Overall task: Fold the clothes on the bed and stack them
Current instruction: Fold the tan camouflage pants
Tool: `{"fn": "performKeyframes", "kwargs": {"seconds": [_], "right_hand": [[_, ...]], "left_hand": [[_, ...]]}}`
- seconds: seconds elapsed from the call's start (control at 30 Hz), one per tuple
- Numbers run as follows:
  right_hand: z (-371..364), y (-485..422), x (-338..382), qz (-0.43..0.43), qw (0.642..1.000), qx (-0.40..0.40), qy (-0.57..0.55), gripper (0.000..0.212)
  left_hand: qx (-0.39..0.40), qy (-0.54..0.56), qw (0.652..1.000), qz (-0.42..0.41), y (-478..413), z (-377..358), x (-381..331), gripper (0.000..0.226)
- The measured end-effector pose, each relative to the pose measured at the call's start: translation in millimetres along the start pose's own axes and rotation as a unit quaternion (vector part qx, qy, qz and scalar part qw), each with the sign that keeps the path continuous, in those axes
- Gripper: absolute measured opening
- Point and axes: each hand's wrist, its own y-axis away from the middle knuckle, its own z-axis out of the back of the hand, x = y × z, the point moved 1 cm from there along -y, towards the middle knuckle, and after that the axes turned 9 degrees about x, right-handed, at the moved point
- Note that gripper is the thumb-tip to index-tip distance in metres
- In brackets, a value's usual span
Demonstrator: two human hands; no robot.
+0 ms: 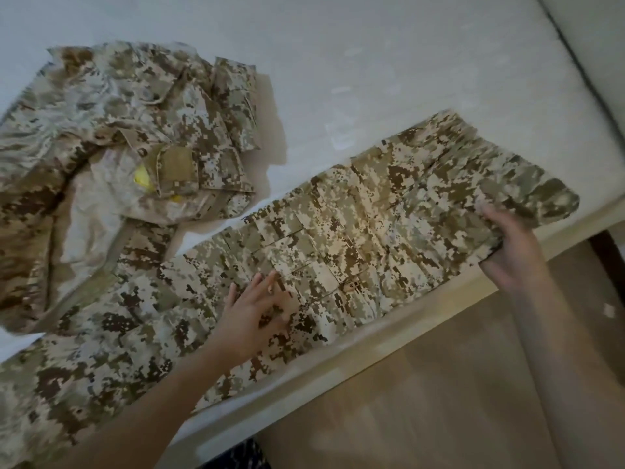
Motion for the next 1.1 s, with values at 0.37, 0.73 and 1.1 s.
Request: {"fn": "performKeyframes", "kwargs": {"seconds": [0.37, 0.73, 1.1], "right_hand": [[-91.8, 82.1, -187.3, 0.082, 0.542, 0.346, 0.762, 0.056], [-92.5, 54.2, -137.3, 0.149, 0.678, 0.129, 0.708, 0.073], [-98.4, 10.7, -197.7, 0.071, 0.534, 0.135, 0.832, 0.067]], "left_hand": [[-0.107, 0.722, 0.67, 0.139, 22.9, 28.5, 25.8, 0.069], [-0.168, 0.711, 0.662, 0.169, -28.9, 55.0, -37.2, 0.041], [-0.218, 0.434, 0.855, 0.18, 33.3, 36.2, 15.0, 0.036]]}}
